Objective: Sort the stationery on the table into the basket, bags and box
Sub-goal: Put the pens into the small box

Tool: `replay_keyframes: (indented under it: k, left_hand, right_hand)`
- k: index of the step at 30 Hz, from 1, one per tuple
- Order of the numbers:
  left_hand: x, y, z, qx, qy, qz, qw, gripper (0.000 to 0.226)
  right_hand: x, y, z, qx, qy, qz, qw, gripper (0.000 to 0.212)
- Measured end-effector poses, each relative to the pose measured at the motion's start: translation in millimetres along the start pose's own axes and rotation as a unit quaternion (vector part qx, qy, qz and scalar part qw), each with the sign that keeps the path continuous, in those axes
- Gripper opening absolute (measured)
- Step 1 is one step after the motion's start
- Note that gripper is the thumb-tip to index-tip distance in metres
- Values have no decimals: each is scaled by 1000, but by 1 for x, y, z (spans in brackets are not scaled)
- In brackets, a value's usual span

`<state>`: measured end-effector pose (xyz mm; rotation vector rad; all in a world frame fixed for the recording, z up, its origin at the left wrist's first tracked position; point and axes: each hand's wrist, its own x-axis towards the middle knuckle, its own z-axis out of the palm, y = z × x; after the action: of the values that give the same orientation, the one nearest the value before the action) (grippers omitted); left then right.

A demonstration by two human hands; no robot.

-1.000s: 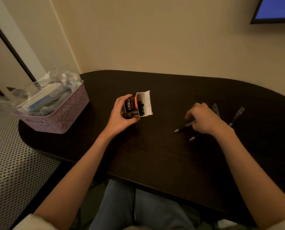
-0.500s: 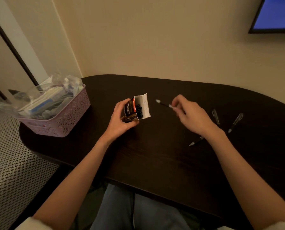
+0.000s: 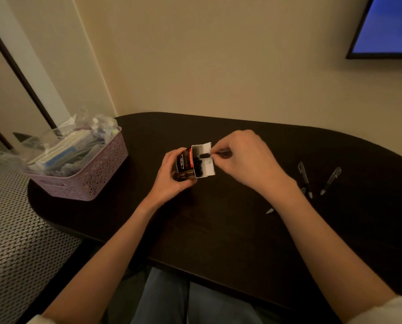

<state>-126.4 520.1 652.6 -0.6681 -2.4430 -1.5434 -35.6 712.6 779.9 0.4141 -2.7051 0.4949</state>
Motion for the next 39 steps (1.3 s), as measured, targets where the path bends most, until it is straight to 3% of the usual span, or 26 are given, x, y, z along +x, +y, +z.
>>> replay_keyframes:
  k: [6, 9, 16, 18, 22, 31, 36, 39]
  left_hand:
    - [0, 2, 2, 25, -11, 28, 999, 77]
    - [1, 1, 2, 25, -13, 22, 999, 79]
    - [1, -1, 0, 19, -13, 14, 1000, 77]
    - [1, -1, 0, 16, -13, 13, 1000, 76]
    - [3, -3, 0, 21, -4, 5, 1000, 77]
    - [3, -5, 0, 15, -8, 4, 1000, 77]
    - [3, -2, 1, 18, -10, 5, 1000, 77]
    - [3, -2, 2, 23, -15, 8, 1000, 78]
  right_hand:
    - [10, -8, 18, -11, 1, 20, 1000, 31]
    - [9, -7, 24, 20, 10, 32, 999, 26]
    - [-2, -5, 31, 194, 121, 44, 972, 13]
    - [-3, -1, 32, 206, 148, 45, 966, 18]
    - [-5, 5, 36, 155, 158, 16, 975, 24]
    - [3, 8, 53, 51, 166, -52, 983, 13]
    - [12, 10, 57, 13, 107, -17, 994, 23]
    - [14, 9, 57, -14, 82, -21, 996, 18]
